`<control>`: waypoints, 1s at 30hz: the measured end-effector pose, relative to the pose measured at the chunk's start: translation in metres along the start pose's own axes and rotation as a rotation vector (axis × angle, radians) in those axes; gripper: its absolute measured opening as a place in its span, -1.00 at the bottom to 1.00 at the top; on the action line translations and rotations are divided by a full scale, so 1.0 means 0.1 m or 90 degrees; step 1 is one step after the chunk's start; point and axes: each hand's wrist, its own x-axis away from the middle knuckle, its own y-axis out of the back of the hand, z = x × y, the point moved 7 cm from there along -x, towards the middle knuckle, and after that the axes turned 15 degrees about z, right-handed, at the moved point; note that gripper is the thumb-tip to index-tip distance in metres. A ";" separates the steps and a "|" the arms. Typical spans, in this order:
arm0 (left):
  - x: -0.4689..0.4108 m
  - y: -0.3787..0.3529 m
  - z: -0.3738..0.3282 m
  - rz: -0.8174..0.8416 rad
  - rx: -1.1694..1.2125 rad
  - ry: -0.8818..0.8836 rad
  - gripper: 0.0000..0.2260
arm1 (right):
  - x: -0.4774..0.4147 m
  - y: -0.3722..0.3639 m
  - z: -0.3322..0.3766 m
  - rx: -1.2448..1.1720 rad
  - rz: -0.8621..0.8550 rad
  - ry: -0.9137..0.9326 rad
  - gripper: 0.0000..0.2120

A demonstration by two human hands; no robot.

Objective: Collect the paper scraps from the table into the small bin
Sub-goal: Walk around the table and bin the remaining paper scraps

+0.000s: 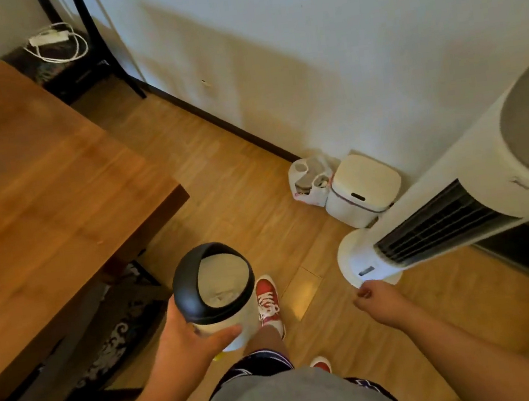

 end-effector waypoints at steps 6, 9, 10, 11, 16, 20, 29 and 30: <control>-0.84 0.40 -0.06 -0.009 0.060 0.043 -0.05 | -0.82 0.80 1.27 0.052 -0.006 0.058 -0.74; -1.30 0.61 -0.22 -0.009 0.060 0.056 -0.06 | -1.06 1.09 1.64 0.046 -0.006 0.056 -0.77; -1.45 0.68 -0.29 -0.003 0.053 0.058 -0.11 | -1.12 1.17 1.71 0.045 -0.005 0.051 -0.82; -1.61 0.73 -0.37 0.009 0.048 0.058 -0.14 | -1.17 1.26 1.75 0.043 -0.005 0.047 -0.87; -2.38 0.83 -0.88 0.069 0.020 0.013 -0.07 | -1.34 1.69 1.70 0.044 -0.014 -0.001 -0.87; -3.02 0.82 -1.34 0.073 0.027 -0.020 -0.07 | -1.51 2.03 1.54 0.055 0.002 -0.059 -0.79; -4.42 0.77 -2.29 0.027 0.044 -0.047 0.00 | -2.39 3.06 1.57 0.163 0.058 -0.131 -0.76; -4.51 0.81 -2.32 0.010 0.051 -0.039 0.01 | -2.50 3.19 1.71 0.188 0.067 -0.123 -0.75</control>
